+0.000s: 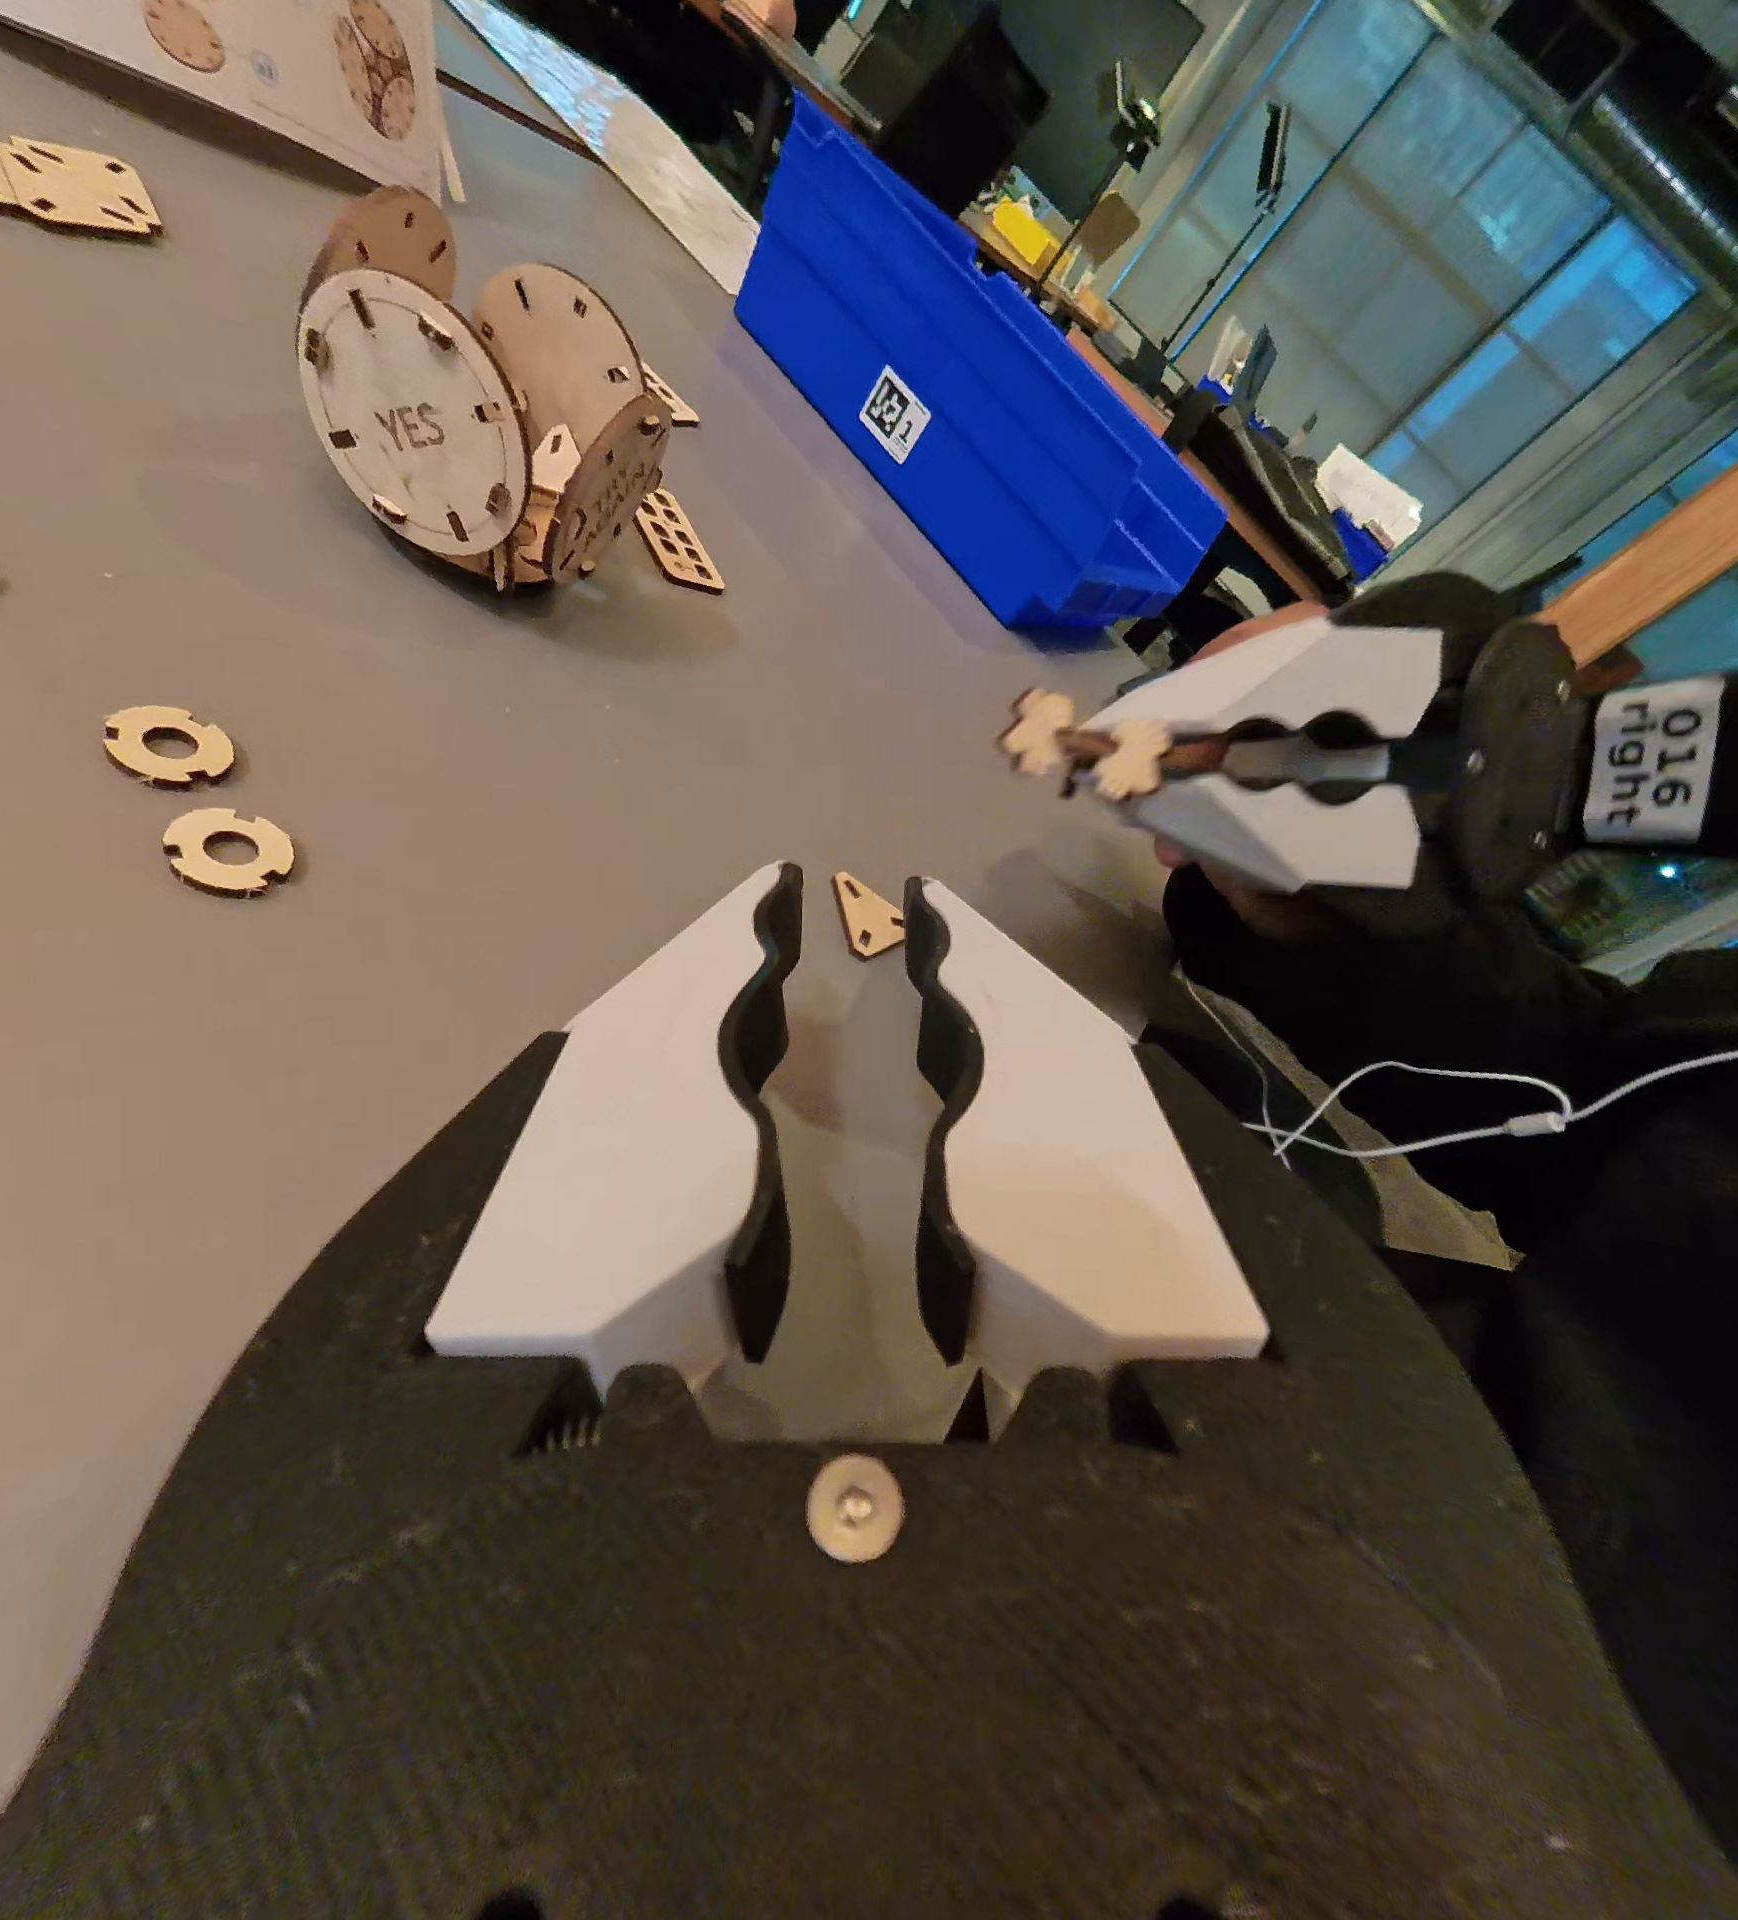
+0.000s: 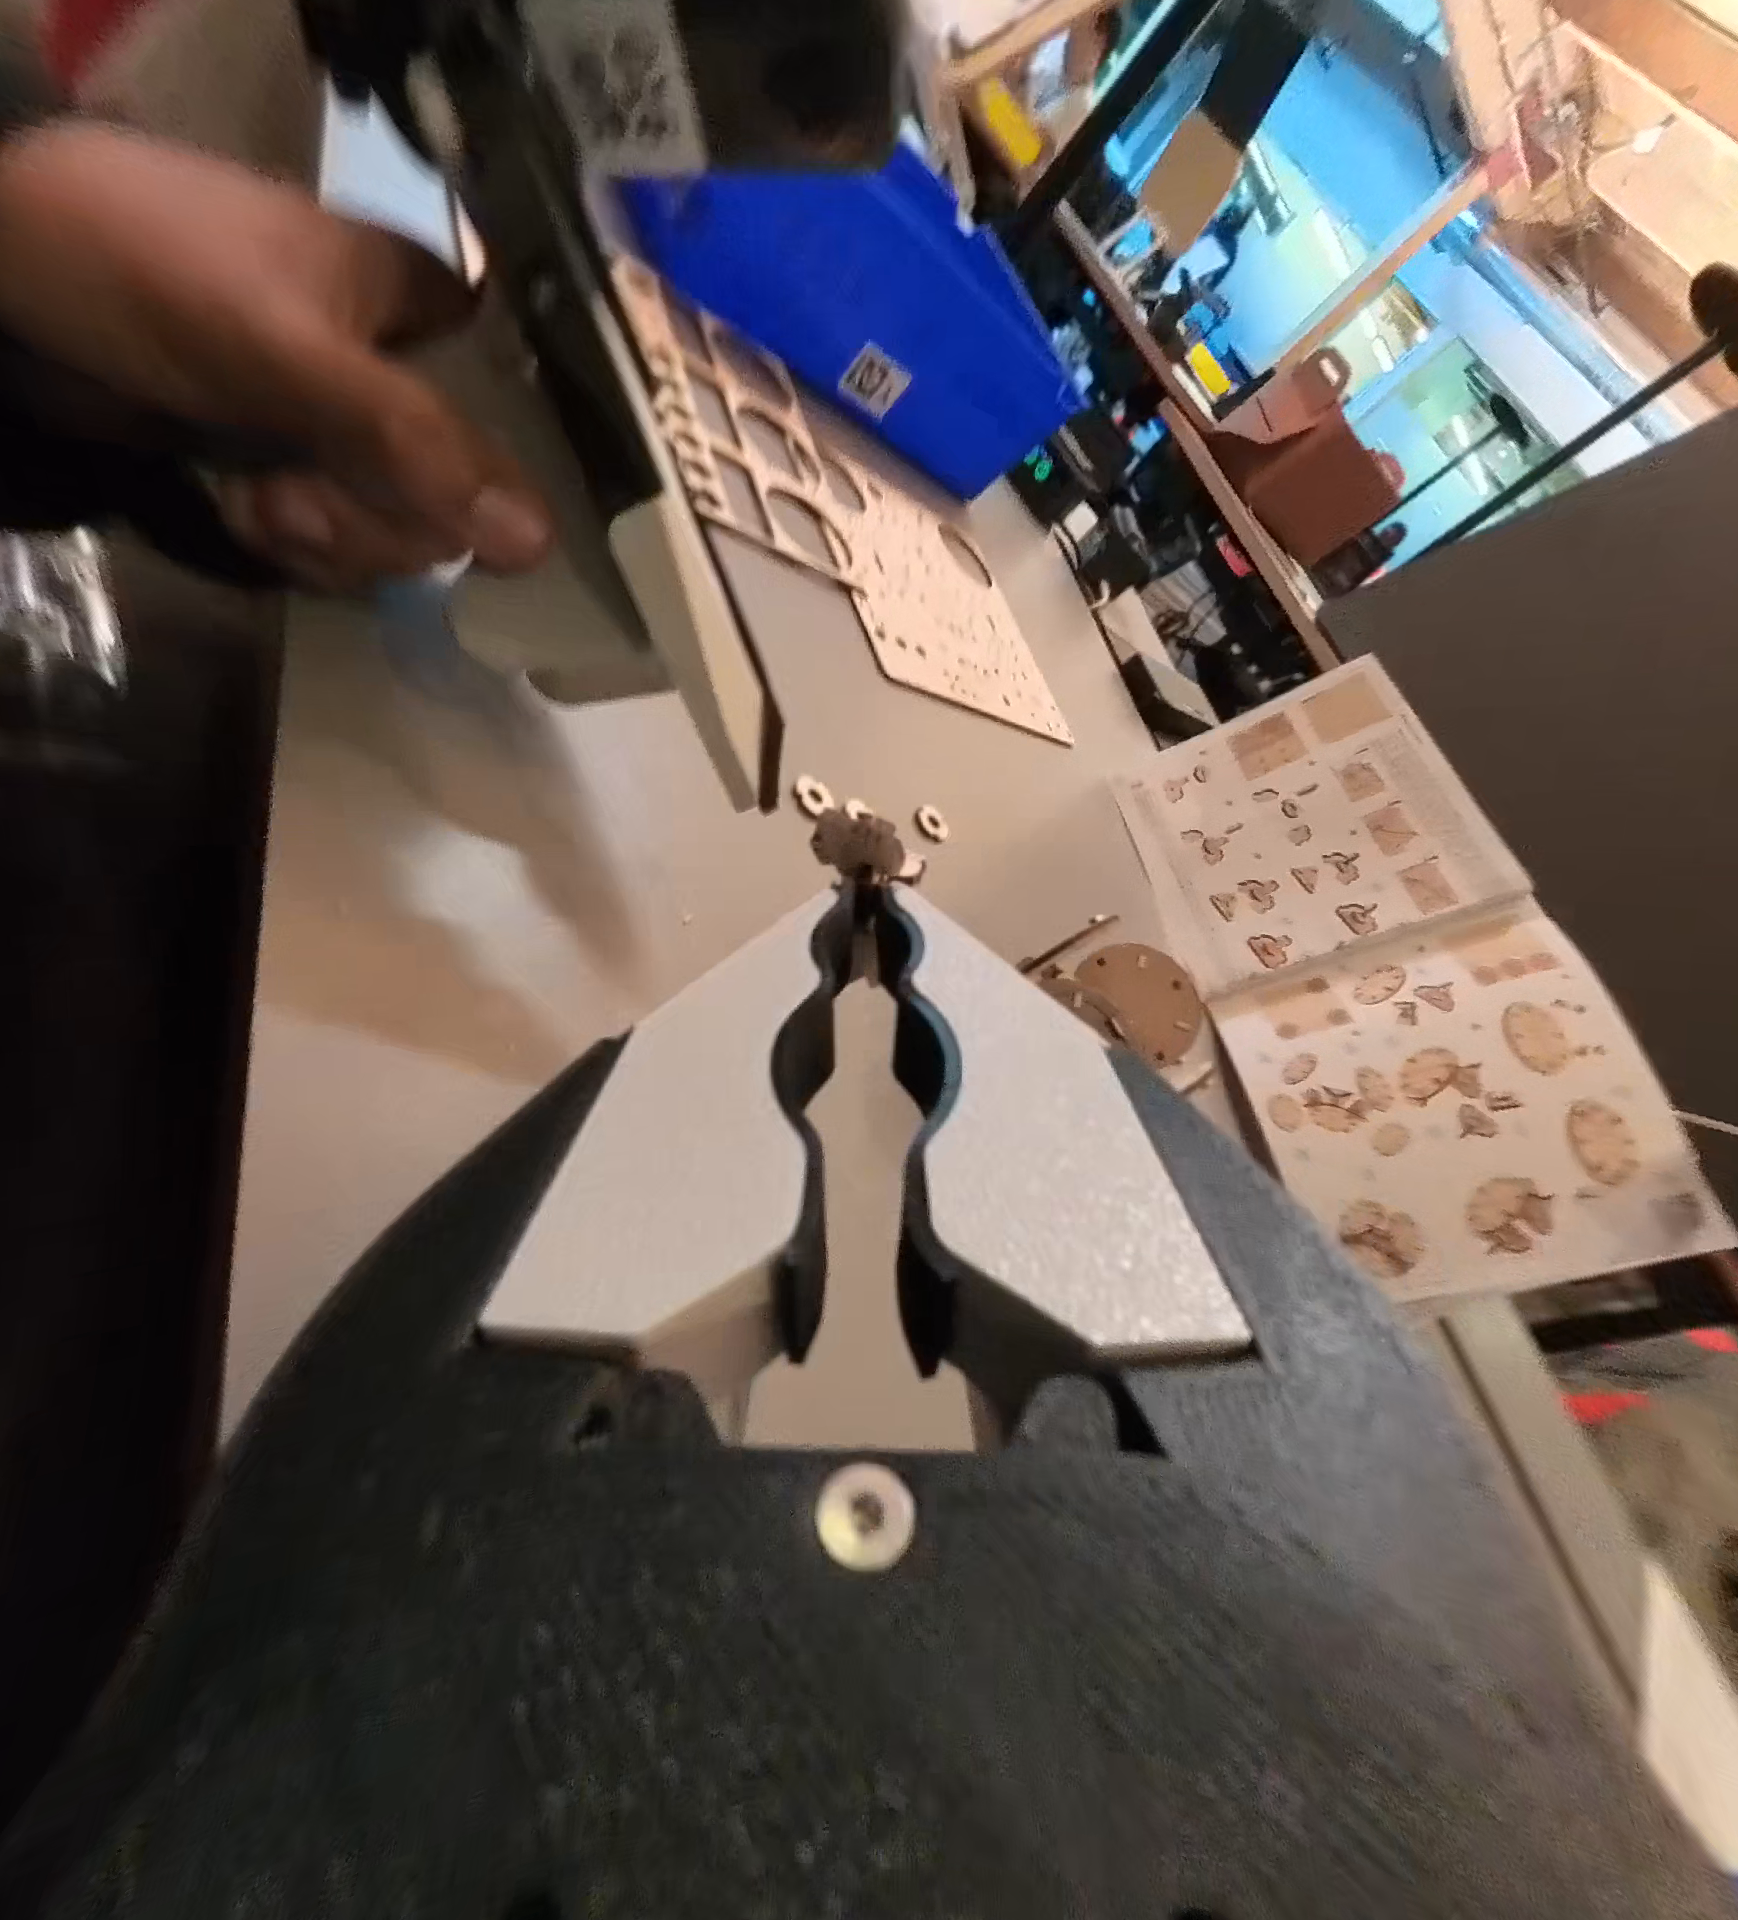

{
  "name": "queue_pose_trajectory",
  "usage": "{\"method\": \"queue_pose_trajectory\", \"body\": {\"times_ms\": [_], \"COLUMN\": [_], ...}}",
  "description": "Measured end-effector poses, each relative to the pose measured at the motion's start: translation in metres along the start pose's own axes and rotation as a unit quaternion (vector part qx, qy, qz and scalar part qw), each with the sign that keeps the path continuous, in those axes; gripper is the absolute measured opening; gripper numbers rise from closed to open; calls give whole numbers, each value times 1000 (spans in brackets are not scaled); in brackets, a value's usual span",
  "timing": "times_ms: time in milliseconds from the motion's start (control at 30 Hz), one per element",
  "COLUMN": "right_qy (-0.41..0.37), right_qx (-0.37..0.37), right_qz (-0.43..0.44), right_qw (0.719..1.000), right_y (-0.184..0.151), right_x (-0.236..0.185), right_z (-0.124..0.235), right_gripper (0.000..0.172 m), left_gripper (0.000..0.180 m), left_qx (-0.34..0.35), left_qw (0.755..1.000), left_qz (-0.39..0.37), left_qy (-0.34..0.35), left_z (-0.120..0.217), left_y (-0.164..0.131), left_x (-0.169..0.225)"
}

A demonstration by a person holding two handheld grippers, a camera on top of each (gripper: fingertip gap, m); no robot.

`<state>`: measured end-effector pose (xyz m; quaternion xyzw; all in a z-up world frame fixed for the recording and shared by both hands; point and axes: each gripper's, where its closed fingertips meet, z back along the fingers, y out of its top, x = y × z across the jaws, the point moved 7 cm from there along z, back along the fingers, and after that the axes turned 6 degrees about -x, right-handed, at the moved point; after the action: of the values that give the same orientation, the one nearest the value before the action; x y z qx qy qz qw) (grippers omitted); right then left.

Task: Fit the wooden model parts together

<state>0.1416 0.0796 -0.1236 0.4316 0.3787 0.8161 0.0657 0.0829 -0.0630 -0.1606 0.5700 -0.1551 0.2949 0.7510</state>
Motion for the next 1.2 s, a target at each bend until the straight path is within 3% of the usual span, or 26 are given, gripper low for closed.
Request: {"method": "queue_pose_trajectory", "body": {"times_ms": [200, 300, 433, 567, 767, 1033, 1200], "right_qy": [4, 2, -23, -35, -51, -51, -40], "right_qx": [18, -13, -106, -165, -196, -179, -142], "right_qz": [-80, -95, -50, 13, 55, 32, -27], "right_qw": [997, 995, 993, 986, 978, 982, 989], "right_y": [-6, -14, -28, -31, -34, -34, -34], "right_x": [15, 10, -6, -26, -39, -32, -24], "right_z": [18, 21, 20, 14, 10, 17, 21], "right_gripper": [2, 2, 2, 2, 2, 2, 2], "left_gripper": [19, 23, 53, 62, 63, 63, 52], "left_qx": [-19, -84, -138, -136, -143, -138, -126], "left_qw": [1000, 996, 987, 984, 983, 984, 978], "left_qz": [-9, -27, -85, -110, -111, -111, -128], "left_qy": [7, -7, 8, 36, 36, 31, 109], "left_z": [-4, -17, -39, -50, -55, -53, -47], "left_y": [-3, -14, -26, -26, -24, -25, -17], "left_x": [2, 12, 30, 35, 37, 37, 24]}}
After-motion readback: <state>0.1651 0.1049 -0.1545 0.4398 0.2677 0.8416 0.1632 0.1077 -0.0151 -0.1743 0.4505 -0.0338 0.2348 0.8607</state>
